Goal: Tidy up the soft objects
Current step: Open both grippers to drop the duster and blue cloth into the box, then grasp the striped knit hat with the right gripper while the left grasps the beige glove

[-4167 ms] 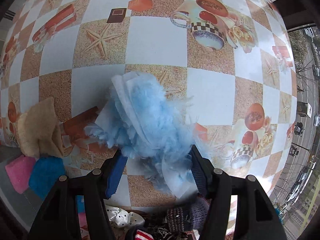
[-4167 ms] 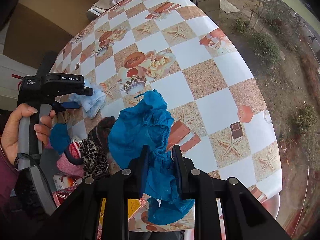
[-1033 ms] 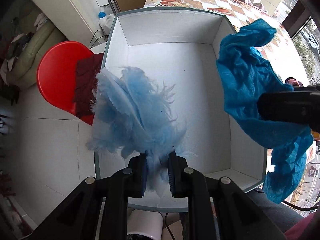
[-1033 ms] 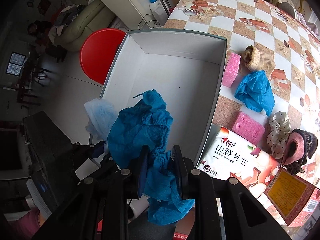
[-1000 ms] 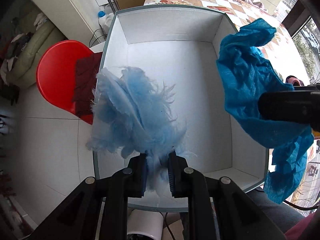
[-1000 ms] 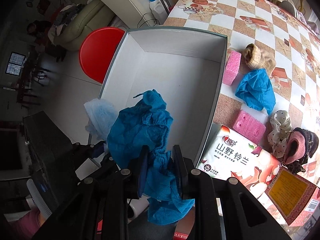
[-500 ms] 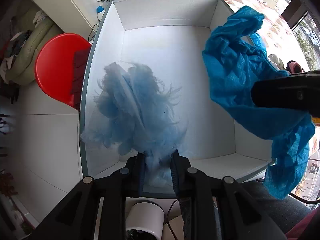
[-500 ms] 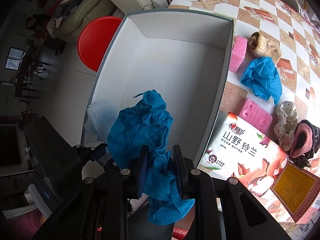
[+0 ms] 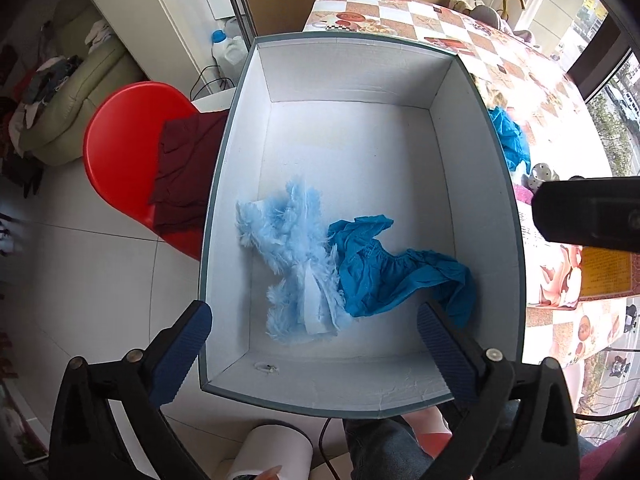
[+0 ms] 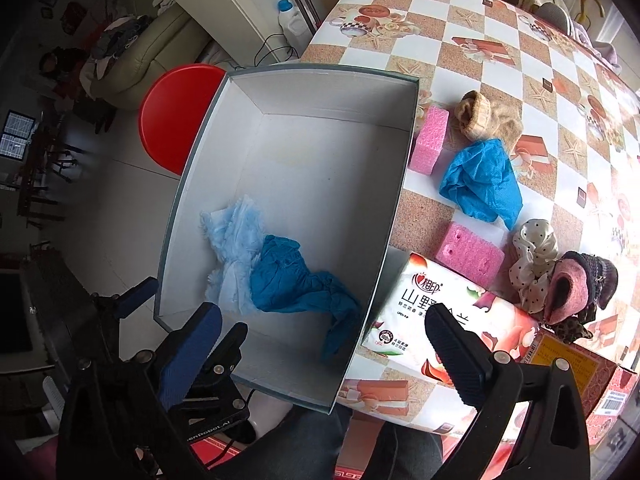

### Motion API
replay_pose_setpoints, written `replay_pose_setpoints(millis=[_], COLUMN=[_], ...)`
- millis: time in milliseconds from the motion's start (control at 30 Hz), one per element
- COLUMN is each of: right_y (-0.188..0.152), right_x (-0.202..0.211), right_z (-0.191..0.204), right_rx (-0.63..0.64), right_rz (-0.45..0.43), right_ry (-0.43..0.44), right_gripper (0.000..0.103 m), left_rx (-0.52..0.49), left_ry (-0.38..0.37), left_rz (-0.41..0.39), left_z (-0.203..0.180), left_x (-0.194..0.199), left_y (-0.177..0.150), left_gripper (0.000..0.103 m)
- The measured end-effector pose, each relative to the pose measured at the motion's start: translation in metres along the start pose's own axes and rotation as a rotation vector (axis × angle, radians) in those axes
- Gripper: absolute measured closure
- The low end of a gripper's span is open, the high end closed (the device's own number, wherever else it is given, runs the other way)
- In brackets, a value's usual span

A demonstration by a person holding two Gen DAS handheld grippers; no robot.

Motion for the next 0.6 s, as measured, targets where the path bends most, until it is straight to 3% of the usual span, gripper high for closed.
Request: replay_pose_setpoints(millis=[200,400,600], right_y=[0.002,0.002,-0.012], right_x=[0.015,0.046,0.109], right_z=[-0.015,-0.061,-0.162], right_rx=[-0.004,-0.114,-0.369], right_rz=[-0.025,-0.042,-0.087], right_ry=[-0.071,0.013,0.117], right_gripper=[0.001,0.001,0.001], left_rx=[-0.031,-0.082,-0.201], left_ry=[-0.033,-0.102,-0.165], left_rz=[-0.047,-0.062,-0.081], left_z=[-0.004,-0.029,-0.079], left_x=[0.016,0.035,0.052], left_y=[0.020,0.052,0.089], left_gripper=[0.000,0.000,0.000])
Point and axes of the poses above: each gripper's, at about its wrist camera, not at the fingertips, and x roughly against the way its jaws point, z to its left, y to its top, the point moved 1 cm from there along -x, roughly the way its jaws point, and after that the axes turned 2 degrees about z, right-handed, at the moved point
